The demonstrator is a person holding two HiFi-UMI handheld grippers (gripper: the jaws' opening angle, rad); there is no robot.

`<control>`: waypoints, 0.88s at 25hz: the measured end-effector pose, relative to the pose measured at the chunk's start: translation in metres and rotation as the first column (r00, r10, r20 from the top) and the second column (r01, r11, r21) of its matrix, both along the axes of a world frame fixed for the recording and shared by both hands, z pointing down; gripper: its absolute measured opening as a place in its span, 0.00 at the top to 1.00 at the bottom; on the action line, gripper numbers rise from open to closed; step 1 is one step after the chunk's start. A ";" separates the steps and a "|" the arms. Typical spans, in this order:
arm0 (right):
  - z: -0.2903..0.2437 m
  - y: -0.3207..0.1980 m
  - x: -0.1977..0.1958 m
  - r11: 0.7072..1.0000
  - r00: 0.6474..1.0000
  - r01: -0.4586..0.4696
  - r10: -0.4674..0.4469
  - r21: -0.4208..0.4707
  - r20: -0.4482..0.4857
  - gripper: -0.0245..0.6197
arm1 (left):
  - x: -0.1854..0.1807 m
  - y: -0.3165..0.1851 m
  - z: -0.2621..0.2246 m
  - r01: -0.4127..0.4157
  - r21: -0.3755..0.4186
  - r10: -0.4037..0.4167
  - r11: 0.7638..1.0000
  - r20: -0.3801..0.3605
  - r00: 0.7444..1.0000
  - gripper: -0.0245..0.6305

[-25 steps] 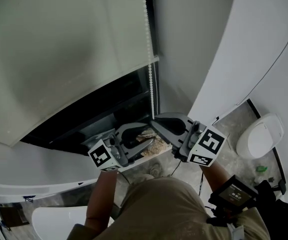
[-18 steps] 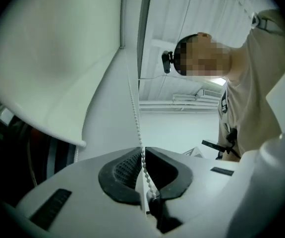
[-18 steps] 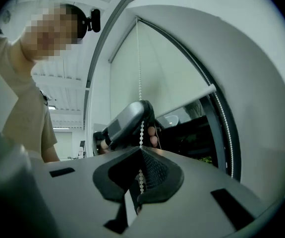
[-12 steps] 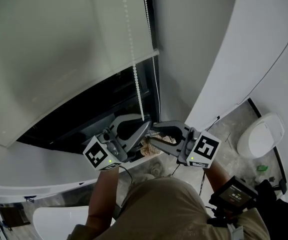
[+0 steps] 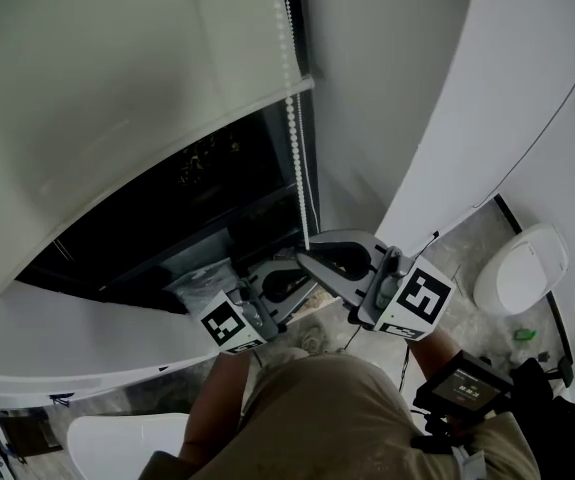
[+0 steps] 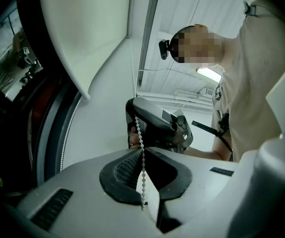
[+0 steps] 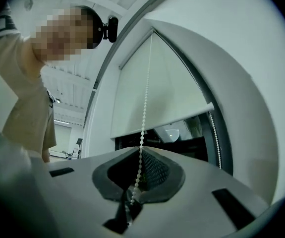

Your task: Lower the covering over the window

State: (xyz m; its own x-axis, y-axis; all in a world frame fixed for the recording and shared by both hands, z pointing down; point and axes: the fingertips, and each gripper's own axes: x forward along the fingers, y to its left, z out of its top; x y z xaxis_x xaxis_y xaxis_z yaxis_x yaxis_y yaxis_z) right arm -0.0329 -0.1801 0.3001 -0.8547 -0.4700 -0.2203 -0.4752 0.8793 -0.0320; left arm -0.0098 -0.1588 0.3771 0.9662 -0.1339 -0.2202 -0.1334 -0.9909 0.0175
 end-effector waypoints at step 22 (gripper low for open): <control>0.041 0.000 -0.005 0.998 0.991 0.048 -0.052 -0.028 -0.125 0.70 | -0.023 -0.031 -0.058 0.095 0.080 -0.088 0.992 -0.085 0.992 0.93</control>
State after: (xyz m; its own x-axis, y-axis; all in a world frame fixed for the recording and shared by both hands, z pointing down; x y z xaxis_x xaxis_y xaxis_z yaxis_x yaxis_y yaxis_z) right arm -0.0381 -0.1802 0.3407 -0.8975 -0.4300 -0.0980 -0.4323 0.9017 0.0030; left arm -0.0330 -0.1894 0.3188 0.9292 -0.1987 -0.3115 -0.2249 -0.9731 -0.0502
